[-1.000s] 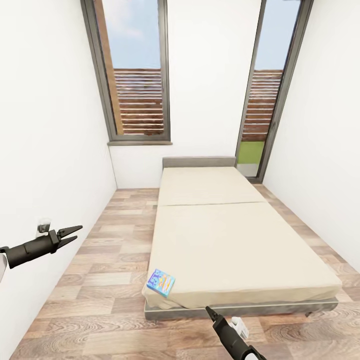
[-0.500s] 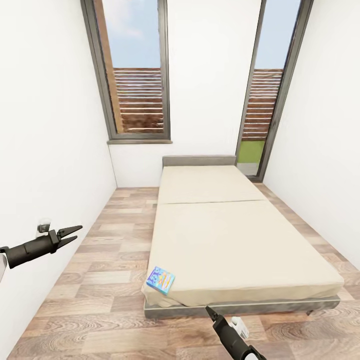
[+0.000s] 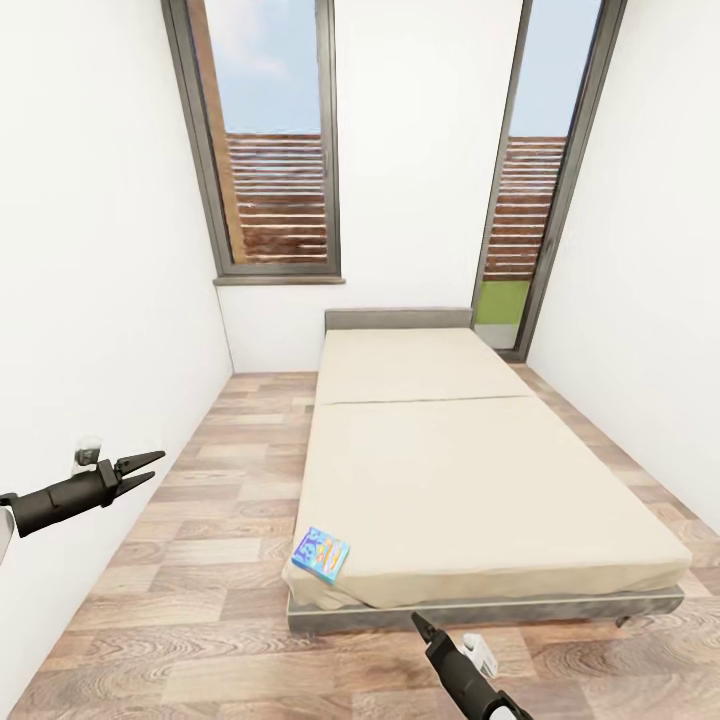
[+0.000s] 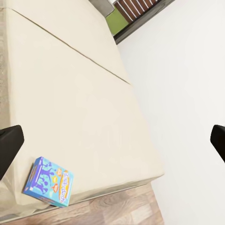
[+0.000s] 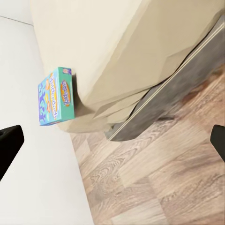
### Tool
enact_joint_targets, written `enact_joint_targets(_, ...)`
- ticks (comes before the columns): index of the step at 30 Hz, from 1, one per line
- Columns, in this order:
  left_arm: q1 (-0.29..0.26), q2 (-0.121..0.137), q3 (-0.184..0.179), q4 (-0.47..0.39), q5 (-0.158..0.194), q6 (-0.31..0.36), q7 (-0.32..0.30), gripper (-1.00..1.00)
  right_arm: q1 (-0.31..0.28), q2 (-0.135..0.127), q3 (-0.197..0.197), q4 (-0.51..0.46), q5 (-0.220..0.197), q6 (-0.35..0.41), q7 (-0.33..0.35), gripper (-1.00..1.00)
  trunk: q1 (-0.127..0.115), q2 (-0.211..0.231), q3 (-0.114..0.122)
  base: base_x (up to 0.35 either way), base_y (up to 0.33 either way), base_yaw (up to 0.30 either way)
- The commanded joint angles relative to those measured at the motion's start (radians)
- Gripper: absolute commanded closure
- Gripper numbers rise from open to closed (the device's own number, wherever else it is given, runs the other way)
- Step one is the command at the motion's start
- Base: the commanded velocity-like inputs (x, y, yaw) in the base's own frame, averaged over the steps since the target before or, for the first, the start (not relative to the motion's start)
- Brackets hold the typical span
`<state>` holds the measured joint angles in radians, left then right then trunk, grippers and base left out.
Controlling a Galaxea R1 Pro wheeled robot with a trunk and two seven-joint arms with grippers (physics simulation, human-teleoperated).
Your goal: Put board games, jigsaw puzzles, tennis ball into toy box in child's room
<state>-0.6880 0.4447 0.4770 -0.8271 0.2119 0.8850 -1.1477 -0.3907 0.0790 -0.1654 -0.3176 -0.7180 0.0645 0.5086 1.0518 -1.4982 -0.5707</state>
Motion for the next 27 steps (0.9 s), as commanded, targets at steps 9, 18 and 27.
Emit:
enact_joint_targets(9, -0.001, 0.000, 0.000, 0.000, 0.003, 0.006, -0.001, -1.00, -0.001, 0.001, -0.002, 0.000, -0.005, 0.008, 0.004, -1.00, 0.035, -0.064, -0.029, 0.000, 0.000, 0.000)
enact_joint_targets(18, -0.001, 0.000, 0.000, 0.000, 0.003, 0.006, -0.001, -1.00, -0.001, 0.002, 0.002, 0.000, -0.003, 0.006, 0.005, -1.00, 0.069, -0.127, -0.057, 0.000, 0.000, 0.000)
enact_joint_targets(27, -0.001, 0.000, 0.001, 0.000, 0.003, 0.006, -0.001, -1.00, -0.001, 0.004, 0.004, 0.000, -0.005, 0.006, 0.005, -1.00, 0.104, -0.190, -0.086, 0.000, 0.000, 0.000)
